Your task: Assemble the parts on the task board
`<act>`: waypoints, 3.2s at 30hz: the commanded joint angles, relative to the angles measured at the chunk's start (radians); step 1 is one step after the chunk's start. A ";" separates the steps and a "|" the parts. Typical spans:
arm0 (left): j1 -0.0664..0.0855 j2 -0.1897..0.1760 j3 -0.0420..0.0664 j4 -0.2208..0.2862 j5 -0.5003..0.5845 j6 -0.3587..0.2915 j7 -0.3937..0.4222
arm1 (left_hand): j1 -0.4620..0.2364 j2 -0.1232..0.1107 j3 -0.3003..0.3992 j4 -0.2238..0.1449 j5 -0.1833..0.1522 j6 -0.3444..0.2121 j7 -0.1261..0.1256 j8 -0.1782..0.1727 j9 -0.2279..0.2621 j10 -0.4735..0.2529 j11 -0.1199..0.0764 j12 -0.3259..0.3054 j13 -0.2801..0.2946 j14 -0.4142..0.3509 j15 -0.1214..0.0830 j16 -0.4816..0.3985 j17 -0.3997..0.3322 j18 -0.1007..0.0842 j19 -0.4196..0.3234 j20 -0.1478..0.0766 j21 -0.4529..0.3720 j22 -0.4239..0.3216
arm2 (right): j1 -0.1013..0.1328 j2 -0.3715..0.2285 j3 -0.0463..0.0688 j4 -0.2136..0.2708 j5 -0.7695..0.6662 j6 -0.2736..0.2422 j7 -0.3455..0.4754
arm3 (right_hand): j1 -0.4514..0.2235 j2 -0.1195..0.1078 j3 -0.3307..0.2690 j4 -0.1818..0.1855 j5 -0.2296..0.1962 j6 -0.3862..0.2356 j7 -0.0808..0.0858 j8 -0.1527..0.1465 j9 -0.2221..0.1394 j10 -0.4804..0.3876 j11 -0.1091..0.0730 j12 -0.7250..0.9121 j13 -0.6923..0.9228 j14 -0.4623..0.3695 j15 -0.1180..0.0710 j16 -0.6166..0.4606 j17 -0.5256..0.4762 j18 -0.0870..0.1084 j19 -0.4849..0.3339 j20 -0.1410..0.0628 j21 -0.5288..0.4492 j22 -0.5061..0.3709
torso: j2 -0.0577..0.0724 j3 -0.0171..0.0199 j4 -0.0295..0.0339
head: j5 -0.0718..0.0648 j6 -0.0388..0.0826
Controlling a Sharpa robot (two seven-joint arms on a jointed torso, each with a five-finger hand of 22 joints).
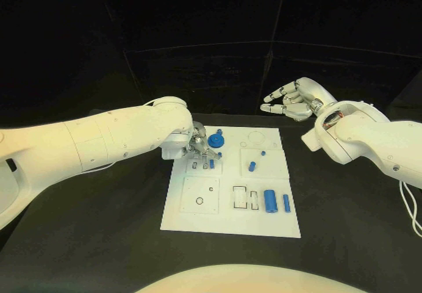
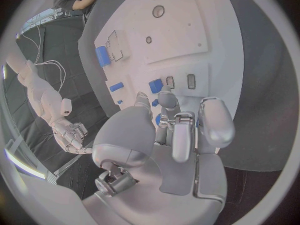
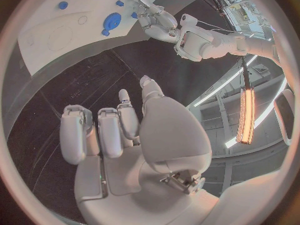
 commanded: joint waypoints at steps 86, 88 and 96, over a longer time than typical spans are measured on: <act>-0.007 0.061 0.001 -0.056 0.000 0.049 0.033 | 0.265 0.061 0.388 -0.269 0.024 -0.083 0.007 0.012 0.032 -0.036 -0.002 0.010 -0.013 0.099 0.004 0.014 0.243 -0.014 0.001 0.007 0.018 0.030 | 0.002 0.029 0.001 -0.023 -0.071 0.088 -0.042 | 0.080 0.029 0.015 -0.049 0.005 -0.009 0.001 0.016 -0.004 -0.012 -0.003 -0.011 -0.003 0.047 -0.006 -0.007 -0.005 0.020 -0.007 -0.003 -0.010 0.061 | 0.000 -0.0011 0.0035 | -0.003 -0.024; -0.007 0.055 0.001 -0.050 0.003 0.036 0.039 | 0.234 0.040 0.451 -0.279 0.024 -0.082 0.009 0.016 0.036 -0.034 -0.001 0.011 -0.016 0.098 0.006 0.014 0.242 -0.013 0.000 0.008 0.018 0.031 | 0.002 0.029 0.001 -0.027 -0.071 0.089 -0.042 | 0.080 0.028 0.015 -0.050 0.008 -0.009 0.001 0.016 -0.004 -0.013 -0.003 -0.011 -0.004 0.048 -0.006 -0.007 -0.004 0.019 -0.007 -0.003 -0.010 0.061 | -0.001 -0.0016 0.0043 | -0.004 -0.025; -0.004 0.006 0.001 0.009 0.048 -0.038 0.069 | 0.055 -0.074 0.788 -0.302 0.018 -0.085 0.008 0.054 0.065 -0.022 0.001 0.027 -0.026 0.098 0.007 0.012 0.239 -0.012 -0.001 0.010 0.014 0.032 | 0.002 0.028 0.001 -0.051 -0.058 0.089 -0.042 | 0.081 0.028 0.017 -0.051 0.014 -0.009 0.001 0.016 -0.004 -0.014 -0.003 -0.013 -0.005 0.047 -0.006 -0.010 -0.008 0.020 -0.009 -0.003 -0.012 0.059 | -0.004 -0.0023 0.0117 | -0.011 -0.030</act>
